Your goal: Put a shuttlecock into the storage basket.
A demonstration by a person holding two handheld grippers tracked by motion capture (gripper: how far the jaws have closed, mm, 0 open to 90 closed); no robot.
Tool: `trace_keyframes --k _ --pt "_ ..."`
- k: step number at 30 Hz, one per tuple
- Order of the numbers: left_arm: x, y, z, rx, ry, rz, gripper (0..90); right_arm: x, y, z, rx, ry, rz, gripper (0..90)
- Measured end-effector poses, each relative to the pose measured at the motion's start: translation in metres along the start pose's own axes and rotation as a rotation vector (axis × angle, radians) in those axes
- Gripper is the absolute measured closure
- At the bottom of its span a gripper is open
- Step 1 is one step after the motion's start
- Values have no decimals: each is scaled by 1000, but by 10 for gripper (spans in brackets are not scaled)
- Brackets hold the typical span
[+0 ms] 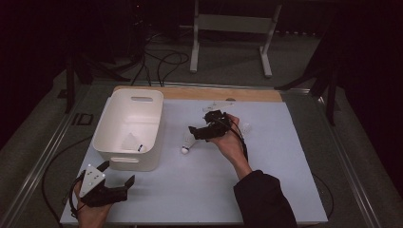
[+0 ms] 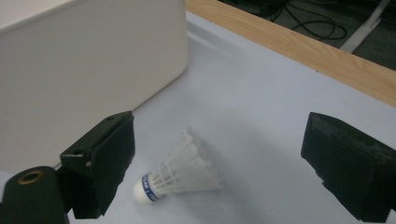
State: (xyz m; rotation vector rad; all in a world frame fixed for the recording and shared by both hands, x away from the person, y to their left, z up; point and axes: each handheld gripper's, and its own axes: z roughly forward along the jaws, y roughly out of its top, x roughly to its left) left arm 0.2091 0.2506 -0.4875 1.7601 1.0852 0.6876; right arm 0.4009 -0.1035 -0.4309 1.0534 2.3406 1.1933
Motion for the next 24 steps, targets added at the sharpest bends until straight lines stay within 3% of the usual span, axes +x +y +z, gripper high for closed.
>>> trace_keyframes --k 24 --pt "0 0 0 -1 0 -2 1 -41 -24 -15 14 -73 72 99"
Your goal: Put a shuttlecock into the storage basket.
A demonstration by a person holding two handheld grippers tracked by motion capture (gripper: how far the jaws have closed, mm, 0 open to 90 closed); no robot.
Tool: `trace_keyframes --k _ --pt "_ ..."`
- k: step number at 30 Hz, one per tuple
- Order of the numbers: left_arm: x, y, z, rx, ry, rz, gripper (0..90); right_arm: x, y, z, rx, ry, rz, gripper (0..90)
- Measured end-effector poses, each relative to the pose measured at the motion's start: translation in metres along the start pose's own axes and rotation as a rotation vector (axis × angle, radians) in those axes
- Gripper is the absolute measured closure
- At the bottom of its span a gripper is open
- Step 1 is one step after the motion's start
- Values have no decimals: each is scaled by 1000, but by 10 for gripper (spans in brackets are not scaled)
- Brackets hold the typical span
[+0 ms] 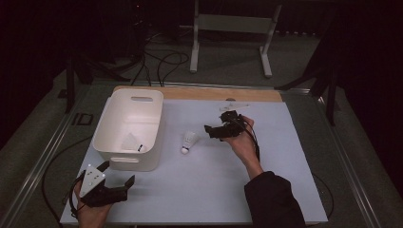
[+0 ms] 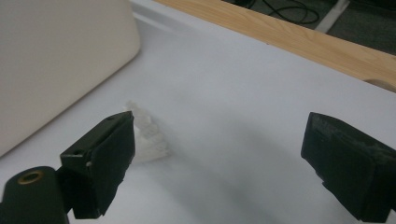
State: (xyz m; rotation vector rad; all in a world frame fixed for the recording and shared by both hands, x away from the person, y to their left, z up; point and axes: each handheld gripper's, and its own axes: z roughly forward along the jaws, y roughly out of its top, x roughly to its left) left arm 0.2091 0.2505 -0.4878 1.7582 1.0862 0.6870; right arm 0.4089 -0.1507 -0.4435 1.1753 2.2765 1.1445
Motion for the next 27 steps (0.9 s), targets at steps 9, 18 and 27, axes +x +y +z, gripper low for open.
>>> trace_keyframes --k 9,18,27 --pt "0 0 0 1 1 -1 0 -14 -6 -6 3 -30 23 99" --pt "0 0 1 -1 0 -2 0 -29 -10 -14 -3 -64 47 99" --pt "0 0 1 4 0 2 0 -50 -13 -27 -12 -114 72 99"
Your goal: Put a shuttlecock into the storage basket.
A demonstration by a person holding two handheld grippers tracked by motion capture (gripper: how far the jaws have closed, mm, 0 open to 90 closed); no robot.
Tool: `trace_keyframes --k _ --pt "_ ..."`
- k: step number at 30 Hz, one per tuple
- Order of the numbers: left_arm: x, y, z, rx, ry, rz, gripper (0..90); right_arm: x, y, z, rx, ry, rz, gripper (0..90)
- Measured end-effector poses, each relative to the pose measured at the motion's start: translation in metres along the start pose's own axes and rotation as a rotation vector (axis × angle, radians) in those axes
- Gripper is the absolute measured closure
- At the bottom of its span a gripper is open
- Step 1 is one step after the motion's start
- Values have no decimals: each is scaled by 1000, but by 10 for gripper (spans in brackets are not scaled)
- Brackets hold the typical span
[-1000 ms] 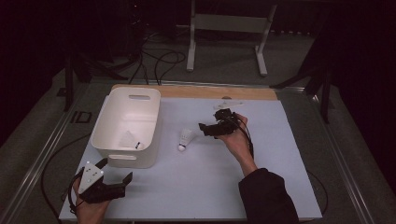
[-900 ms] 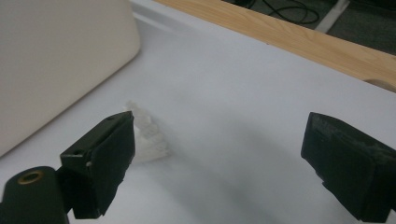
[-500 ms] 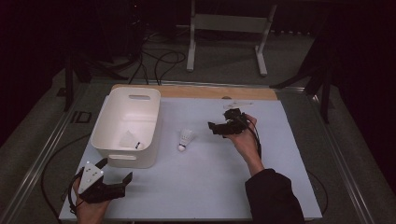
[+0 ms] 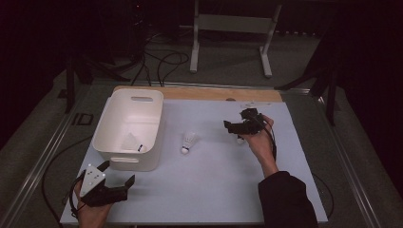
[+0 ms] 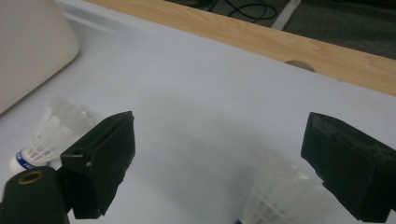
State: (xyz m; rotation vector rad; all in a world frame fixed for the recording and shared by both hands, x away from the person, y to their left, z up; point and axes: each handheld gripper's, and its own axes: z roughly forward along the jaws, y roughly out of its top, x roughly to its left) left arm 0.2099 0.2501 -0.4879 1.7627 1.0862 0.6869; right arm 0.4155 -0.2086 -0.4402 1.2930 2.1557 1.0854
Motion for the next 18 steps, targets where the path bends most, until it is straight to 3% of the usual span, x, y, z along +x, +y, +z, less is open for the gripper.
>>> trace_keyframes --k 18 --pt "0 0 0 -3 2 -3 0 -23 -11 10 44 -37 38 99"
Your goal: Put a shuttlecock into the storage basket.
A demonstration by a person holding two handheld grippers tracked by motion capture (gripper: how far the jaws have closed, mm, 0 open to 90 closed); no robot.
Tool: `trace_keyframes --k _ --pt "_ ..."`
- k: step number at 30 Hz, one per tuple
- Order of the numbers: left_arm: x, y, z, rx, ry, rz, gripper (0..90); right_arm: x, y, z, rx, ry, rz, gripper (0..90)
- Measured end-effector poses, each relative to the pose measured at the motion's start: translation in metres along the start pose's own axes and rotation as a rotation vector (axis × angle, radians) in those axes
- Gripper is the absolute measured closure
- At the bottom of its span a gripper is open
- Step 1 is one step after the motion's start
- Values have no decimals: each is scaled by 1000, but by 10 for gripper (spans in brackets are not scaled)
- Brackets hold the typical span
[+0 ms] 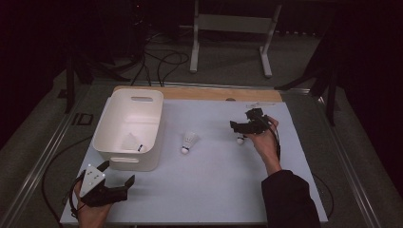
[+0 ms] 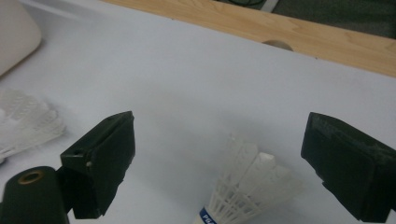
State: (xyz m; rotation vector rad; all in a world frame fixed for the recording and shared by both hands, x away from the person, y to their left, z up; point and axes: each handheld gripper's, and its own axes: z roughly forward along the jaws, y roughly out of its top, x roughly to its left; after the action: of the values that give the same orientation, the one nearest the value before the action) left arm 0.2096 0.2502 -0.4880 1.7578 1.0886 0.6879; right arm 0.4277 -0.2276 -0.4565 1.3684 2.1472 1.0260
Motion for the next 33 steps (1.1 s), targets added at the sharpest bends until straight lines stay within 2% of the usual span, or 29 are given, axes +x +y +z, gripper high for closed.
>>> trace_keyframes --k 12,33 --pt "0 0 0 -2 -1 -1 0 -11 -2 11 14 7 20 99" --pt "0 0 0 1 -2 -1 0 -20 -3 30 51 0 28 99"
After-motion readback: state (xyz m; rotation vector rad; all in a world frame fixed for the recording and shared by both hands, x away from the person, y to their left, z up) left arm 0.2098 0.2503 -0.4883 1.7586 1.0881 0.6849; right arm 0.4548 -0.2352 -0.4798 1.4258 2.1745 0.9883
